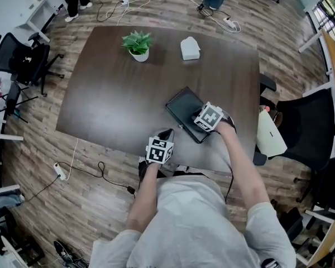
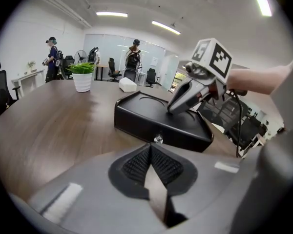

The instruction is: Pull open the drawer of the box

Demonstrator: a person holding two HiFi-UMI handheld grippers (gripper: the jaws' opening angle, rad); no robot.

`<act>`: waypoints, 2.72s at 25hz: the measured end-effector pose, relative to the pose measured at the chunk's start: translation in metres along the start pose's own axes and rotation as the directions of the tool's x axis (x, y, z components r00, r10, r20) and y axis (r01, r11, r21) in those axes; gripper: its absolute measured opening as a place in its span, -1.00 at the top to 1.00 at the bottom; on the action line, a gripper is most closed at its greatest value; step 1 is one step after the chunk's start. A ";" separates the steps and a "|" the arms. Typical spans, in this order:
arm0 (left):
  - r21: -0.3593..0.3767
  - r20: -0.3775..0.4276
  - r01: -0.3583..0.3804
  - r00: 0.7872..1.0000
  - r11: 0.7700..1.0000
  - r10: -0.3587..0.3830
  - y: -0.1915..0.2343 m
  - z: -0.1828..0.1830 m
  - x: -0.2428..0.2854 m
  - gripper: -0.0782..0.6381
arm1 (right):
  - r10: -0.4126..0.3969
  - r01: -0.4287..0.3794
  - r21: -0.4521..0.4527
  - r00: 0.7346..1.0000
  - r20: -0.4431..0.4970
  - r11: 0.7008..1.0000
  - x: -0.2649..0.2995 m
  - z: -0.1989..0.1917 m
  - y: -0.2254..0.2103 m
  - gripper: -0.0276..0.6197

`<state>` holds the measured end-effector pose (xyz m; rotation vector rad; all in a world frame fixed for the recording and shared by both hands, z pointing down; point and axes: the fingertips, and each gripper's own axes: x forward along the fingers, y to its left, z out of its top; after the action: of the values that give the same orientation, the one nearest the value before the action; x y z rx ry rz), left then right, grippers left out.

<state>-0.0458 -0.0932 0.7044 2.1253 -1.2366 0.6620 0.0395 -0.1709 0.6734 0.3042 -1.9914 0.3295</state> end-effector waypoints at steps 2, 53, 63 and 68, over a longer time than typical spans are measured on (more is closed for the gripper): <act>-0.004 0.008 -0.008 1.000 1.000 0.008 0.001 -0.001 0.000 0.63 | 0.016 -0.016 0.008 1.000 -0.016 1.000 0.002 0.000 0.000 0.83; 0.258 -0.059 0.151 0.988 0.954 -0.140 -0.020 -0.003 0.061 0.43 | 0.117 -0.092 0.119 0.968 -0.224 0.989 0.012 -0.001 -0.004 0.86; 0.252 -0.047 0.146 0.989 0.957 -0.138 -0.022 -0.003 0.060 0.42 | 0.117 -0.092 0.118 0.967 -0.227 0.989 0.011 -0.001 -0.002 0.87; 0.259 -0.047 0.150 0.989 0.954 -0.142 -0.021 -0.002 0.062 0.43 | 0.111 -0.086 0.117 0.968 -0.227 0.989 0.011 -0.002 -0.004 0.87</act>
<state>0.0001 -0.1199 0.7420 2.3866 -1.0098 0.8246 0.0378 -0.1744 0.6849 0.2227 -1.7637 0.5134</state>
